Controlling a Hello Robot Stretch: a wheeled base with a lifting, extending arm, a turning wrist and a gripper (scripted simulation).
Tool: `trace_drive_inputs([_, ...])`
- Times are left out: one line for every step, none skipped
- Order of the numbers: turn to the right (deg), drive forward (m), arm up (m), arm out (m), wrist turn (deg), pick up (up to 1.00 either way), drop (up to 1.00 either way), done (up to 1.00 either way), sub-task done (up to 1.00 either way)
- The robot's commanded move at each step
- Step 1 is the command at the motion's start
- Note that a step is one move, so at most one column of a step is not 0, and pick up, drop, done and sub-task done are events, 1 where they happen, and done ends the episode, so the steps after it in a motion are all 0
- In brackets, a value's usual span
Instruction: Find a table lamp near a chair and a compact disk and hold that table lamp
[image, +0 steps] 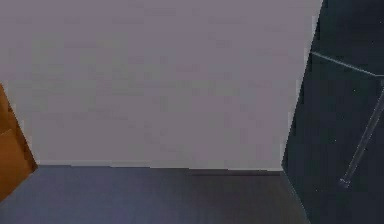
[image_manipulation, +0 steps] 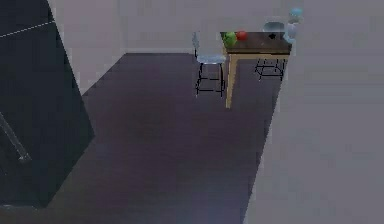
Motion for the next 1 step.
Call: trace_drive_inputs([0.0, 0.15, 0.00, 0.00, 0.0, 0.00, 0.00, 0.00, 0.00])
